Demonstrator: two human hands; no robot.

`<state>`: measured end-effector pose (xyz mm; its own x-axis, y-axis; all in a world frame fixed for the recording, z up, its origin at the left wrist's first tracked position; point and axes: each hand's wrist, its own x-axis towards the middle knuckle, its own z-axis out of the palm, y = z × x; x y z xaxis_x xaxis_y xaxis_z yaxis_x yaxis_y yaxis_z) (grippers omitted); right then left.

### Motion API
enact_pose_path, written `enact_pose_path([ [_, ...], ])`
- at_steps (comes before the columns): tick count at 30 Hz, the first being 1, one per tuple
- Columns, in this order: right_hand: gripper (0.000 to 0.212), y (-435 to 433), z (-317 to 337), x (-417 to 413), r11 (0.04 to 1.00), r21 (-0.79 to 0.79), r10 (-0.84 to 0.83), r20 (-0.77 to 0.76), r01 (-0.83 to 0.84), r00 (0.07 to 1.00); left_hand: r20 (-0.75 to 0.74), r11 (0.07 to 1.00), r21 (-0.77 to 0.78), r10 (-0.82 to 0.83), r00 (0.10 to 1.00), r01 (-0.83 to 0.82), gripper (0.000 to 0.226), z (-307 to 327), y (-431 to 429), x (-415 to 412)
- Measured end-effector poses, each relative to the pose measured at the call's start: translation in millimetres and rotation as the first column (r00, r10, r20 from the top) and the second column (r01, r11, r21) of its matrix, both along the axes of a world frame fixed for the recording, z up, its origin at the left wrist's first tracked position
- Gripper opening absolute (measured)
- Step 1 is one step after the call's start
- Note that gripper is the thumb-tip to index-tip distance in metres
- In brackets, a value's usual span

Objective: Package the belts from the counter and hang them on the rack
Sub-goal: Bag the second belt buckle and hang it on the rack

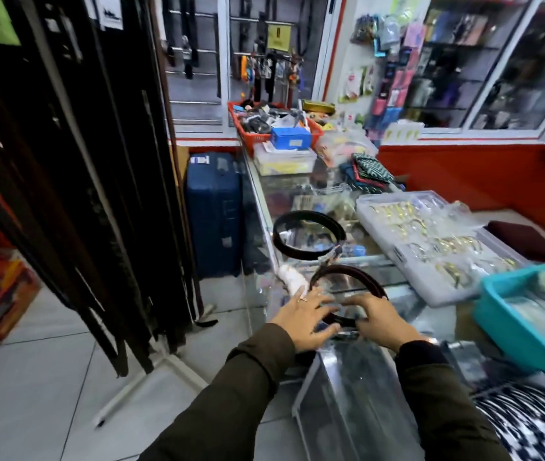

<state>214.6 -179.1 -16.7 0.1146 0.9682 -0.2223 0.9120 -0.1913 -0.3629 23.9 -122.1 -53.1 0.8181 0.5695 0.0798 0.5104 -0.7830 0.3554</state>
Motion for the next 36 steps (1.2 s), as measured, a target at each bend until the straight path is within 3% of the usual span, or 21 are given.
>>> enact_pose_path([
  [3, 0.047, -11.3, -1.1, 3.7, 0.998, -0.065, -0.016, 0.036, 0.018, 0.999, -0.086, 0.999, 0.013, -0.028, 0.996, 0.03, 0.072, -6.2, -3.5, 5.1],
  [8, 0.025, -16.4, -1.4, -2.0, 1.0, -0.018, 0.003, -0.014, -0.004, 1.0, -0.005, 0.995, 0.104, -0.004, 1.0, 0.004, 0.035, -0.1, 1.2, 2.6],
  [11, 0.02, -14.7, 4.3, -10.7, 0.999, 0.011, 0.044, -0.031, -0.044, 0.999, 0.015, 0.984, 0.179, 0.014, 1.0, -0.016, 0.034, -2.4, 4.5, -10.2],
  [15, 0.021, -5.5, 19.2, -24.5, 0.993, 0.065, 0.102, -0.107, -0.095, 0.989, 0.195, 0.943, 0.325, 0.013, 0.981, -0.078, 0.035, 0.2, 10.1, -35.4],
  [19, 0.016, 9.5, 40.7, -47.0, 0.977, 0.154, 0.181, -0.218, -0.149, 0.959, 0.415, 0.954, 0.204, 0.118, 0.902, -0.218, 0.047, 17.4, 15.8, -63.9],
  [21, 0.018, 18.2, 48.8, -63.2, 0.97, 0.196, 0.191, -0.253, -0.143, 0.948, 0.504, 0.948, 0.095, 0.217, 0.836, -0.304, 0.05, 27.2, 16.6, -78.5],
  [23, 0.019, 26.5, 54.9, -79.4, 0.962, 0.246, 0.2, -0.333, -0.12, 0.921, 0.619, 0.933, -0.122, 0.339, 0.708, -0.339, 0.049, 35.2, 15.8, -89.1],
  [26, 0.024, 36.7, 64.9, -106.4, 0.945, 0.311, 0.248, -0.464, -0.106, 0.85, 0.689, 0.779, -0.521, 0.625, 0.367, -0.349, 0.035, 51.3, 11.9, -103.3],
  [28, 0.025, 42.9, 72.1, -126.2, 0.934, 0.348, 0.271, -0.539, -0.083, 0.798, 0.652, 0.675, -0.676, 0.735, 0.185, -0.296, 0.024, 59.6, 14.1, -115.2],
  [33, 0.027, 59.2, 87.8, -176.7, 0.907, 0.413, 0.353, -0.637, -0.084, 0.685, 0.685, 0.703, -0.677, 0.71, 0.163, -0.218, 0.015, 82.3, 15.4, -156.5],
  [36, 0.02, 65.9, 98.6, -204.5, 0.839, 0.528, 0.442, -0.515, -0.134, 0.734, 0.714, 0.719, -0.599, 0.679, 0.171, -0.352, 0.02, 96.5, 18.3, -184.3],
])
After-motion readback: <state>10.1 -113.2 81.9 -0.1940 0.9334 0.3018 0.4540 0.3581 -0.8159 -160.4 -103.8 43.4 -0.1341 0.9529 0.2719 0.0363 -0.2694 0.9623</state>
